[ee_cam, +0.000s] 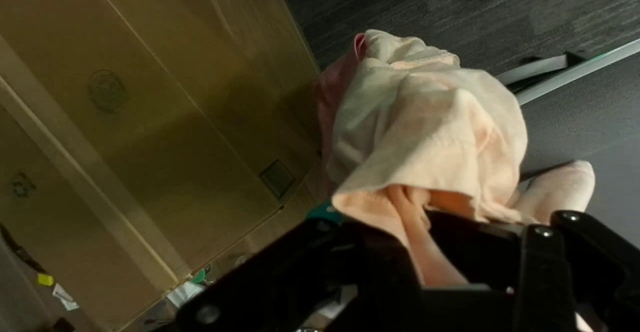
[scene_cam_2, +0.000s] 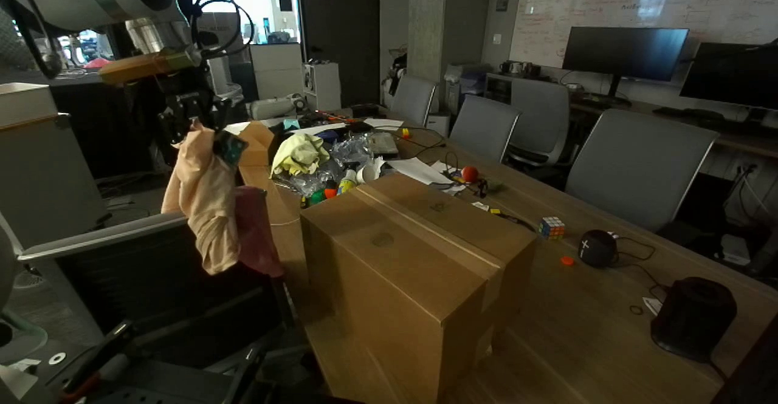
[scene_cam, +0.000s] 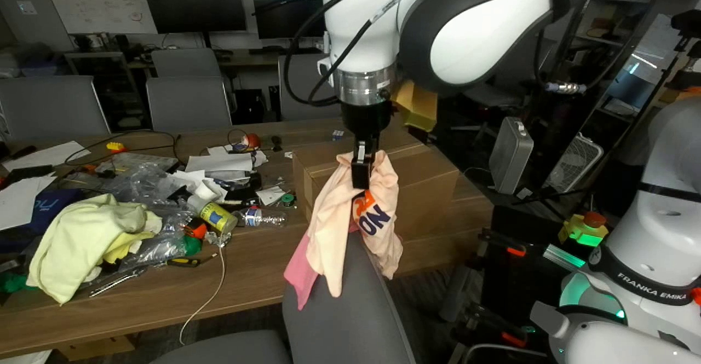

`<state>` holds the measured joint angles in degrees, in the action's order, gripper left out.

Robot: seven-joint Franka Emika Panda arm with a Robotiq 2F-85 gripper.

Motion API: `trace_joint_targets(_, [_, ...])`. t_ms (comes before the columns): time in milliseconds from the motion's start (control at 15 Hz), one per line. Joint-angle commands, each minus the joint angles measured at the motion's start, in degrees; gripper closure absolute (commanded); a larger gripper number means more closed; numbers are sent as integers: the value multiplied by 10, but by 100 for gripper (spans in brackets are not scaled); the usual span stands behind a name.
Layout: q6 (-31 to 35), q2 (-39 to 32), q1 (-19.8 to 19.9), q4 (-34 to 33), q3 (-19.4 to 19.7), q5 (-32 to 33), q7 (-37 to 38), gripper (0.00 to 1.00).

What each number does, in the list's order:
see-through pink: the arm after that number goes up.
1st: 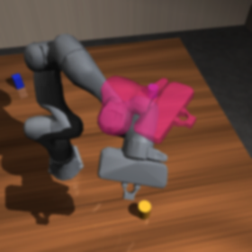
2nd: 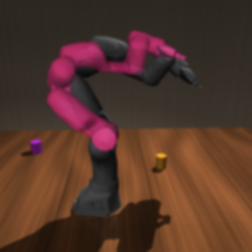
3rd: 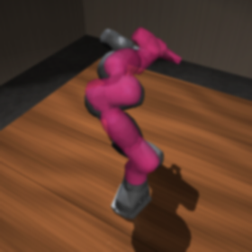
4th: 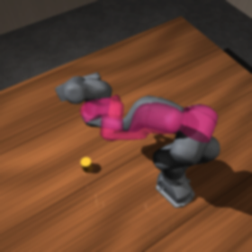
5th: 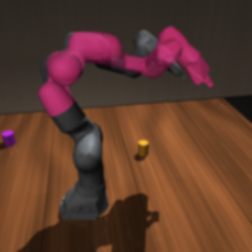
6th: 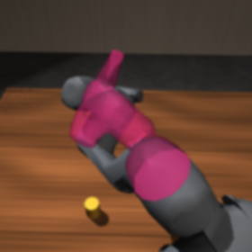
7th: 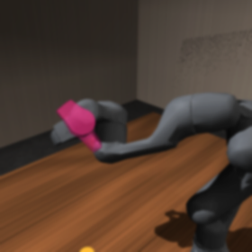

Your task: Pick up the clothes from the headrest of the chair and put them on the box

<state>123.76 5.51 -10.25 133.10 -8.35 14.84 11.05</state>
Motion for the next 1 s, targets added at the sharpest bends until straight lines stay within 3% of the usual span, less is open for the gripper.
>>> trace_joint_targets(0, [7,66,20,19,8,-15,-12,98])
trace_joint_targets(467, [-36,94,67,-27,42,-23,-18,98])
trace_joint_targets(933, [-54,85,134,-103,123,-87,-45,98])
